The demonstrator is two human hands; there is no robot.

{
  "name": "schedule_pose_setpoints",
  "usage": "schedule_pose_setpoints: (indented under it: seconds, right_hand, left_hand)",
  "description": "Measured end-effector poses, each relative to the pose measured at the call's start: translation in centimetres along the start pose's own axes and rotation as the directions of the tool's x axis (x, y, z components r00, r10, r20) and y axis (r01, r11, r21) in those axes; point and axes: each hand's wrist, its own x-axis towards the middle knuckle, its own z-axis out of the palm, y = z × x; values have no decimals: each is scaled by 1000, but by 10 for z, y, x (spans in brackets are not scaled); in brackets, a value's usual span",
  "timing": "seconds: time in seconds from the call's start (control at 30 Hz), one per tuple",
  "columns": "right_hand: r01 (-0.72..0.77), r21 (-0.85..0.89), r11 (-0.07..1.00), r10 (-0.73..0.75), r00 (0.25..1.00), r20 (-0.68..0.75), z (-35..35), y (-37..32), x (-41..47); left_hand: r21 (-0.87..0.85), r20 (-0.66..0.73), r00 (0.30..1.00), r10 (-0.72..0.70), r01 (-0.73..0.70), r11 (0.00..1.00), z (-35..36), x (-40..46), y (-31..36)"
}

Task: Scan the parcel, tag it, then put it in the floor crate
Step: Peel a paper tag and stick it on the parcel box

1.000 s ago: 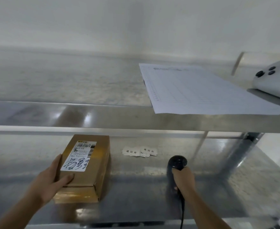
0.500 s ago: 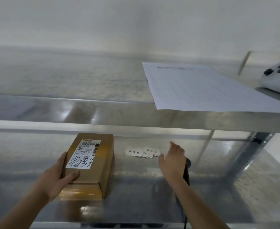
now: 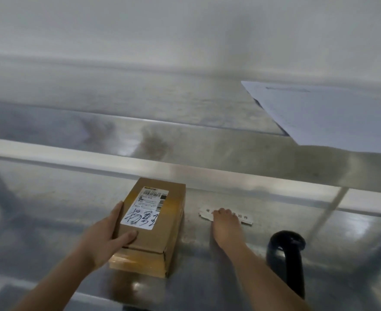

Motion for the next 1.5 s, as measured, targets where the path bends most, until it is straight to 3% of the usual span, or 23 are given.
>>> schedule_pose_setpoints:
  seconds: [0.1, 0.23, 0.37, 0.5, 0.63, 0.8, 0.9, 0.97, 1.03, 1.1, 1.17, 1.33, 1.5]
  right_hand:
    - [51, -145, 988, -47, 999, 27, -6, -2, 7]
    - [80, -185, 979, -72, 996, 51, -13, -8, 11]
    - [62, -155, 986, -52, 996, 68, -17, -11, 4]
    - [-61, -59, 996, 63, 997, 47, -31, -11, -2]
    - [-118, 17, 993, 119, 979, -166, -59, -24, -12]
    - [-13, 125, 992, 50, 953, -298, -86, -43, -20]
    - [46, 149, 988, 15, 922, -388, -109, -62, -35]
    - [106, 188, 976, -3, 878, -479, -124, -75, -49]
    - [171, 210, 963, -16, 809, -587, -139, -89, -62]
    - [236, 225, 945, -9, 710, -705, -145, -96, -73]
    - [267, 247, 932, 22, 636, -771, -152, -110, -90]
    - [271, 218, 937, 21, 581, -813, -170, -143, -131]
    - [308, 387, 869, 77, 690, -720, -182, -172, -155]
  left_hand:
    - [-7, -10, 1000, 2, -2, 1000, -1, 0, -2]
    - [-2, -14, 1000, 18, -18, 1000, -2, 1, -2]
    - [-6, -10, 1000, 10, -10, 1000, -3, 1, -3]
    - [9, -4, 1000, -8, 8, 1000, -3, 1, -5]
    - [-4, 24, 999, -39, 40, 999, -4, 0, -1]
    - [45, 115, 982, -151, 146, 988, -14, 2, 12]
    - [116, -10, 991, -130, 130, 985, -24, 1, 25]
    - [1, -109, 993, -46, 46, 999, -29, -2, 39]
    - [-300, -124, 992, -27, -12, 954, -35, -10, 57]
    - [-616, -21, 998, -52, 28, 787, -39, -18, 75]
    - [-789, 69, 997, -41, 80, 610, -48, -31, 84]
    - [-871, 5, 1000, 17, -4, 492, -71, -62, 83]
    - [-864, -56, 997, 62, -79, 498, -93, -76, 65]
